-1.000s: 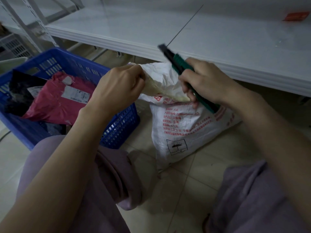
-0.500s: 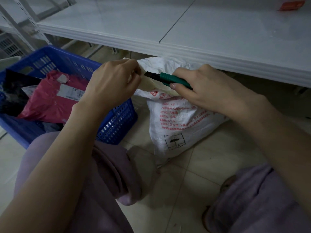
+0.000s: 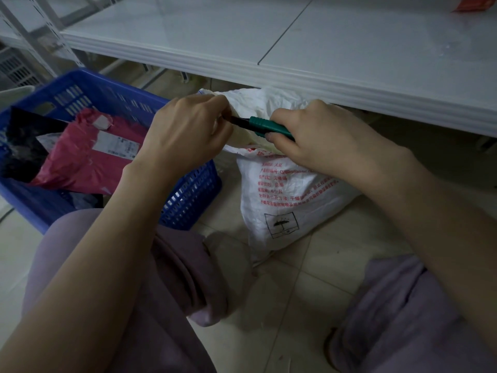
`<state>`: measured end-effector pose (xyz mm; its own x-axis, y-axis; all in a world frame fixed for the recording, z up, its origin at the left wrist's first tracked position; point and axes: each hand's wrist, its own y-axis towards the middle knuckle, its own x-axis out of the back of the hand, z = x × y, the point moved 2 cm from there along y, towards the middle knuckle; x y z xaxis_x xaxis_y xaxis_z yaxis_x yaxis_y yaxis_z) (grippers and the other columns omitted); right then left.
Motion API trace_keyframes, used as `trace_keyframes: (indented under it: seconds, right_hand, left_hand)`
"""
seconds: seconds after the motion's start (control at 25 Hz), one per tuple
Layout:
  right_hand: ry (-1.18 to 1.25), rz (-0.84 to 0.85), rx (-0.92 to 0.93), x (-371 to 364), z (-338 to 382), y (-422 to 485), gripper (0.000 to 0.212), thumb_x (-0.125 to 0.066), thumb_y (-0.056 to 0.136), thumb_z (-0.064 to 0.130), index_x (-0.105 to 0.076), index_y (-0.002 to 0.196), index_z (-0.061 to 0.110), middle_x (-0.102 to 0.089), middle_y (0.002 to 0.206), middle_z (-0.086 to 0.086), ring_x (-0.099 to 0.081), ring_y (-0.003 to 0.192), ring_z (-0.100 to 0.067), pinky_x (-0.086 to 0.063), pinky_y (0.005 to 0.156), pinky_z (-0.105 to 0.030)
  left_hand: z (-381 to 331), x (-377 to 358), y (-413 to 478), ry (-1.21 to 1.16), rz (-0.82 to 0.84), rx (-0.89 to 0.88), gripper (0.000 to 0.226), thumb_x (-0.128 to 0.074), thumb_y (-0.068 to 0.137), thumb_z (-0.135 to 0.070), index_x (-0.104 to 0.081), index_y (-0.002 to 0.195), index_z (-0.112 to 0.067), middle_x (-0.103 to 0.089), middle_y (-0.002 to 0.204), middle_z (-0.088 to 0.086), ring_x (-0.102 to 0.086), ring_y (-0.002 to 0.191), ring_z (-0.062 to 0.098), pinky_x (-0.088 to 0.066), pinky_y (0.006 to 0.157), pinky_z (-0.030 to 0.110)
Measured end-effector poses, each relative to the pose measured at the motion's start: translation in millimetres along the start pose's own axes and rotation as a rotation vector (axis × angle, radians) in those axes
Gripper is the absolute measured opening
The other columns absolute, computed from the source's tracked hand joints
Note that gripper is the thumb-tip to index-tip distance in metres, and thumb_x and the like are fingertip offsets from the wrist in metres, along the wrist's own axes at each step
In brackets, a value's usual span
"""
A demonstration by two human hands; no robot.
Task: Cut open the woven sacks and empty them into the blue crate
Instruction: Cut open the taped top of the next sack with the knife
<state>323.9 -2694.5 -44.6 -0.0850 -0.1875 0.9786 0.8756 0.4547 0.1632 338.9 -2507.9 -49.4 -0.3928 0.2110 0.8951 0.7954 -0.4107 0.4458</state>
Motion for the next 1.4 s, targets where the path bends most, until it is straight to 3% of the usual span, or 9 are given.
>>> trace_keyframes:
  seconds: [0.12, 0.28, 0.4, 0.56, 0.84, 1.12, 1.4]
  right_hand:
    - [-0.034, 0.010, -0.037, -6, 7, 3, 0.034, -0.040, 0.099, 0.035, -0.056, 0.115, 0.009, -0.047, 0.084, -0.009, -0.044, 0.070, -0.024, -0.033, 0.059, -0.032]
    - [-0.035, 0.031, -0.052, -7, 3, 2, 0.033, -0.043, 0.098, 0.036, -0.058, 0.117, 0.013, -0.058, 0.098, -0.013, -0.045, 0.074, -0.024, -0.035, 0.063, -0.033]
    - [-0.036, 0.017, -0.036, -5, 0, -3, 0.032, -0.043, 0.098, 0.036, -0.057, 0.120, 0.017, -0.056, 0.093, -0.009, -0.047, 0.074, -0.023, -0.035, 0.062, -0.032]
    - [-0.057, -0.069, -0.013, -3, -3, -5, 0.034, -0.043, 0.098, 0.040, -0.057, 0.120, 0.018, -0.062, 0.096, -0.010, -0.060, 0.079, -0.029, -0.042, 0.061, -0.033]
    - [0.049, -0.057, -0.015, 2, -9, -3, 0.030, -0.051, 0.094, 0.040, -0.061, 0.114, 0.019, -0.050, 0.076, -0.001, -0.050, 0.067, -0.022, -0.038, 0.060, -0.030]
    - [-0.033, -0.082, 0.030, -5, -8, 5, 0.032, -0.048, 0.095, 0.037, -0.056, 0.121, 0.020, -0.064, 0.097, -0.012, -0.061, 0.083, -0.032, -0.049, 0.070, -0.040]
    - [-0.073, -0.101, 0.026, -1, -8, 4, 0.034, -0.044, 0.096, 0.043, -0.061, 0.117, 0.022, -0.063, 0.092, -0.010, -0.060, 0.081, -0.030, -0.042, 0.065, -0.033]
  left_hand:
    - [-3, -2, 0, 0.044, 0.015, -0.046, 0.033, -0.035, 0.089, -0.023, -0.060, 0.101, -0.003, -0.063, 0.093, 0.012, -0.057, 0.077, 0.032, -0.035, 0.062, 0.030]
    - [10, 4, 0, 0.008, 0.004, 0.060, 0.027, -0.037, 0.093, -0.017, -0.057, 0.110, -0.007, -0.062, 0.109, 0.012, -0.058, 0.084, 0.031, -0.047, 0.063, 0.038]
    - [16, 7, -1, -0.002, -0.004, 0.096, 0.026, -0.041, 0.094, -0.013, -0.057, 0.113, -0.009, -0.062, 0.112, 0.011, -0.057, 0.087, 0.029, -0.043, 0.063, 0.035]
    - [13, 8, 0, -0.027, -0.030, 0.102, 0.026, -0.042, 0.093, -0.013, -0.058, 0.113, -0.008, -0.062, 0.109, 0.011, -0.047, 0.078, 0.019, -0.036, 0.062, 0.033]
    - [15, 4, -1, -0.043, -0.055, 0.054, 0.028, -0.043, 0.087, -0.012, -0.060, 0.108, -0.004, -0.063, 0.102, 0.013, -0.052, 0.075, 0.023, -0.038, 0.064, 0.032]
    - [13, 4, 0, -0.111, -0.053, 0.003, 0.031, -0.041, 0.084, -0.012, -0.061, 0.103, 0.000, -0.062, 0.098, 0.015, -0.056, 0.074, 0.027, -0.048, 0.067, 0.040]
    - [12, 4, -1, -0.065, -0.037, 0.010, 0.031, -0.041, 0.084, -0.012, -0.060, 0.104, 0.001, -0.061, 0.103, 0.016, -0.057, 0.081, 0.029, -0.047, 0.075, 0.041]
